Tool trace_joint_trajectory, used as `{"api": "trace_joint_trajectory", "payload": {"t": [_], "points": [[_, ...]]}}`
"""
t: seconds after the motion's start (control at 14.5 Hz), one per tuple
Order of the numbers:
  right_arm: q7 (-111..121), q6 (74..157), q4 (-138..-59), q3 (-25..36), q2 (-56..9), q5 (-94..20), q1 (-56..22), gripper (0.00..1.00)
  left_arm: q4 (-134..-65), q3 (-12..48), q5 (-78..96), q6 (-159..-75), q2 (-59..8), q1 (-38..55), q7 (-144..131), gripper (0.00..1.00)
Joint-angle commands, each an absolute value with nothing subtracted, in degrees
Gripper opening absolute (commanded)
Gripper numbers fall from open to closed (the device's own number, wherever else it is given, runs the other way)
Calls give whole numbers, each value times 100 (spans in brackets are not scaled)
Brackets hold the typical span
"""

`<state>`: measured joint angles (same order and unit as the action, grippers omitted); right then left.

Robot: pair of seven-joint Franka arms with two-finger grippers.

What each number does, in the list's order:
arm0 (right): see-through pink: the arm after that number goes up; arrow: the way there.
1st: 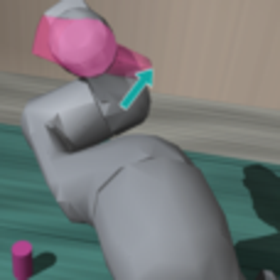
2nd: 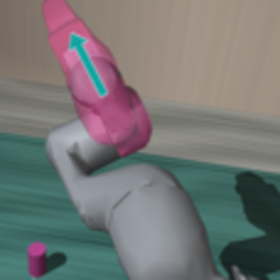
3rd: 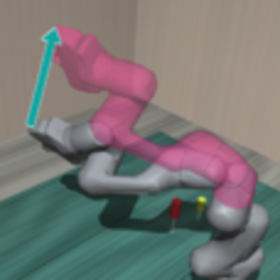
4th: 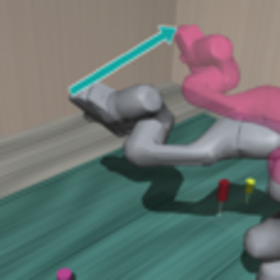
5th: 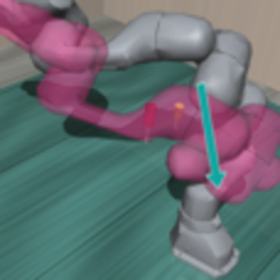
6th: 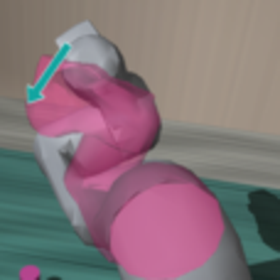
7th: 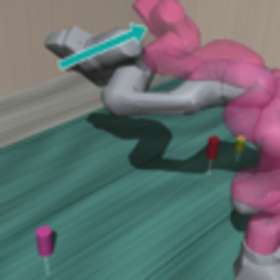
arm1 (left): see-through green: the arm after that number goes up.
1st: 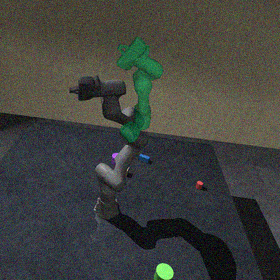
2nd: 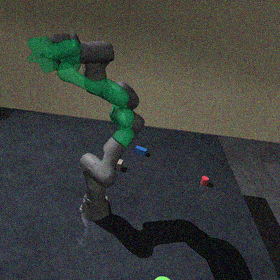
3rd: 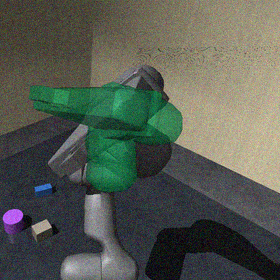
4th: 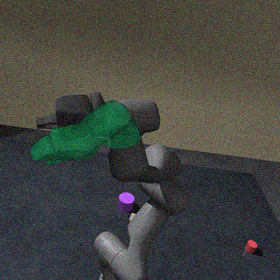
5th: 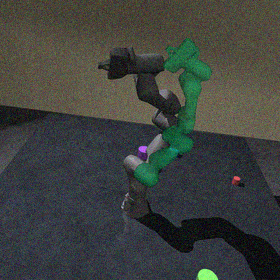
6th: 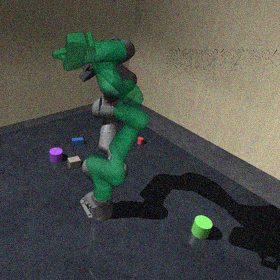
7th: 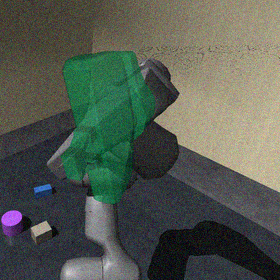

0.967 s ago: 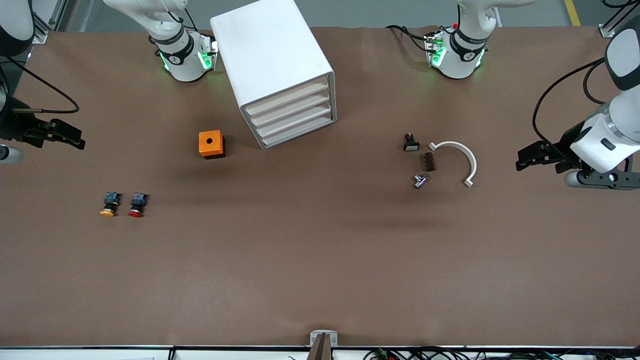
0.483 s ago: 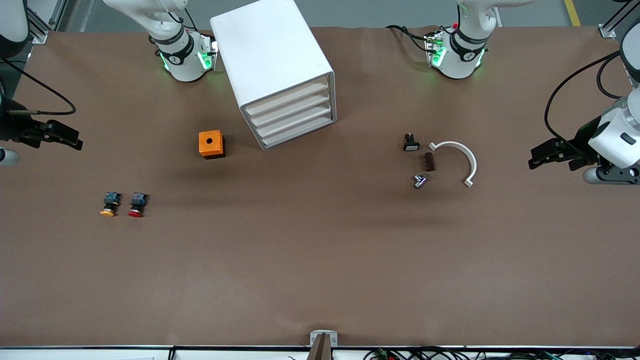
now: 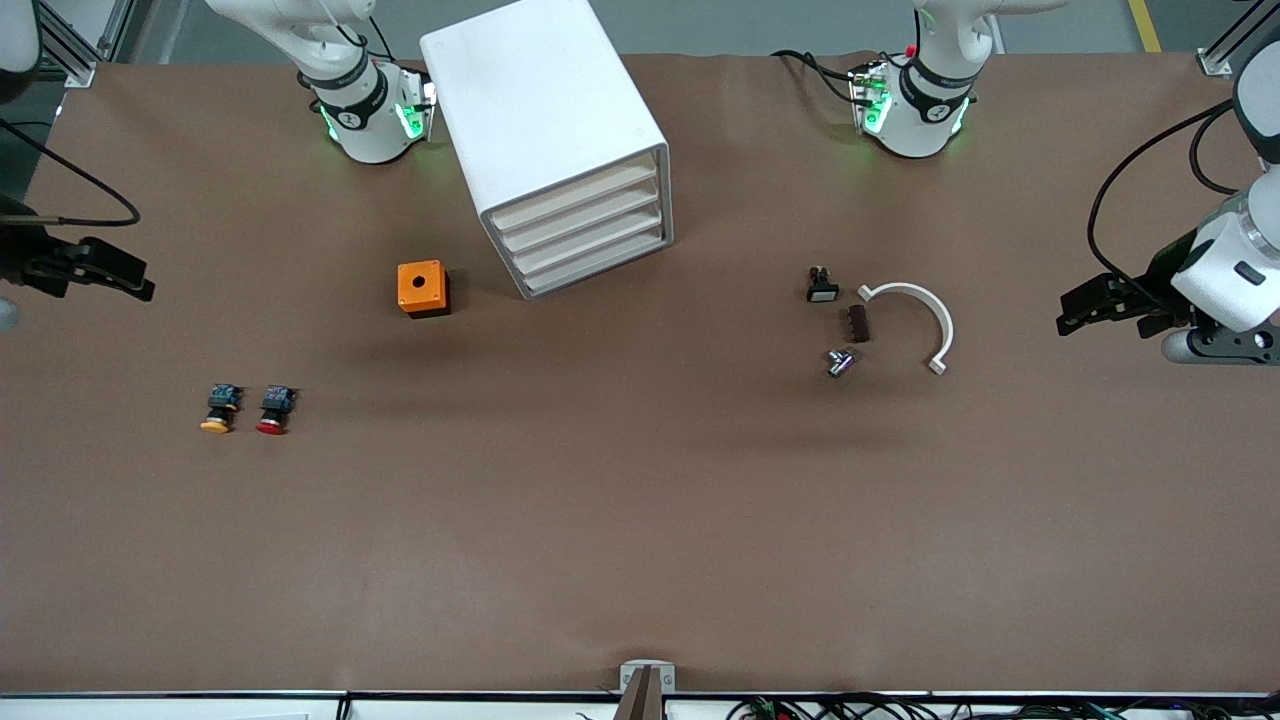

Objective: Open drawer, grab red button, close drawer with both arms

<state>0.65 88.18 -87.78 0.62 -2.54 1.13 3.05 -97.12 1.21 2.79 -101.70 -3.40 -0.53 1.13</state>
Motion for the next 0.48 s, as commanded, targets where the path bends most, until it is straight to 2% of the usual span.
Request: {"api": "trace_joint_trajectory", "payload": {"t": [0.0, 0.41], "points": [[70, 8290, -8420, 70, -325, 18, 325, 100, -9897, 150, 141, -10310, -53, -70, 149, 100], [36, 8052, -8350, 114, -237, -220, 378, 100, -9484, 193, 0, -10003, 35, -62, 123, 100]]}}
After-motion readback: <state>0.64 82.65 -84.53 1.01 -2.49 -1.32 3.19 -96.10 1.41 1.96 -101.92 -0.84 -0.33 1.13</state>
